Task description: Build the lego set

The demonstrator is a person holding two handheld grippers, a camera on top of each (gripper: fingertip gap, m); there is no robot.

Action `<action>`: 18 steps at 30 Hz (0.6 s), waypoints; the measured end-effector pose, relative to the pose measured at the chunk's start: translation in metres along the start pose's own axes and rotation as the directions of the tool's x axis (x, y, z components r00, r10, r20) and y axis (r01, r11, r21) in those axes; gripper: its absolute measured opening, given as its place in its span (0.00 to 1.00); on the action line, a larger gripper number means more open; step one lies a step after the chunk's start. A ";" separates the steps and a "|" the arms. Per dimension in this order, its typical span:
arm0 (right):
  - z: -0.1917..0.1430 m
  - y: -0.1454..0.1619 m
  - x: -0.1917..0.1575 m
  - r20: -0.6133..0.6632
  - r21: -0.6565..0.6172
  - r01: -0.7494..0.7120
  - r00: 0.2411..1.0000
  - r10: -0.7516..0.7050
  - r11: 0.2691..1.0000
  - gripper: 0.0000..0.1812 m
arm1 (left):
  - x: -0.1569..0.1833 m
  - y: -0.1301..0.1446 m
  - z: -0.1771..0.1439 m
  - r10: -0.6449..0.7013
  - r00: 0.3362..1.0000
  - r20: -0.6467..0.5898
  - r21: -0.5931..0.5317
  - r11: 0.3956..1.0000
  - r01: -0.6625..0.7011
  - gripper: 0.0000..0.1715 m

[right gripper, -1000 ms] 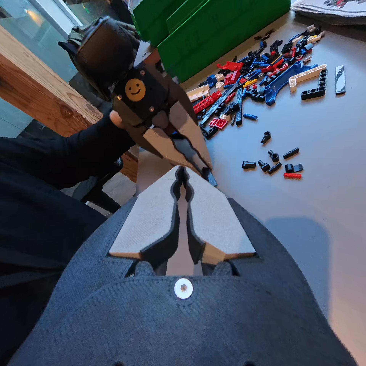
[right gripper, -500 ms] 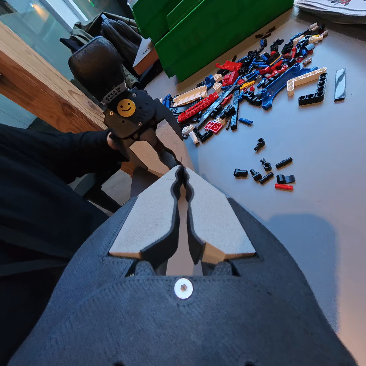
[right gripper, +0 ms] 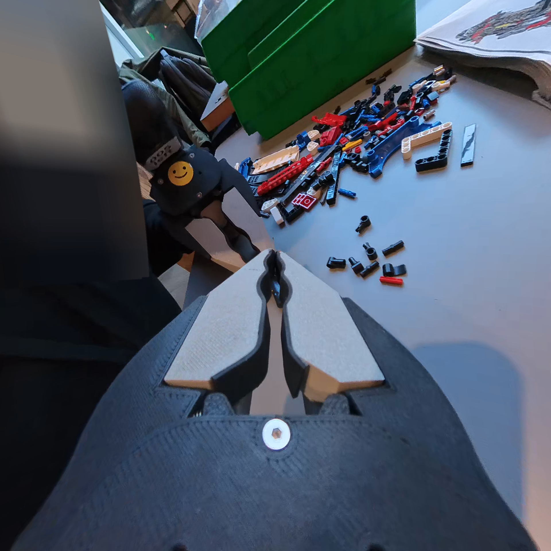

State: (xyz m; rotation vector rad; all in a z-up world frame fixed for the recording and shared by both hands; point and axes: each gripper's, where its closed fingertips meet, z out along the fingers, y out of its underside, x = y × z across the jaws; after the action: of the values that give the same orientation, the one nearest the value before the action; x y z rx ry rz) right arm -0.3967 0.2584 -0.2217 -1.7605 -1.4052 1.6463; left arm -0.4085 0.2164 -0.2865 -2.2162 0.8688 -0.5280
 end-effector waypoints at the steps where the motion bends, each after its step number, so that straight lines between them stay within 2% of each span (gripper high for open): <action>1: 0.000 0.001 0.000 0.001 -0.002 0.000 1.000 0.000 1.000 0.00 | -0.001 0.000 0.000 -0.006 1.000 -0.003 0.001 1.000 0.006 0.04; 18: -0.001 0.001 0.003 -0.001 0.003 -0.032 0.999 0.032 0.999 0.00 | -0.002 -0.002 0.001 0.007 1.000 0.008 0.001 1.000 -0.007 0.06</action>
State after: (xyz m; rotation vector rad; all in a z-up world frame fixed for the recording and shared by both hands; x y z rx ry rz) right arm -0.3956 0.2609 -0.2241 -1.7910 -1.3807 1.6632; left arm -0.4086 0.2190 -0.2862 -2.2118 0.8721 -0.5156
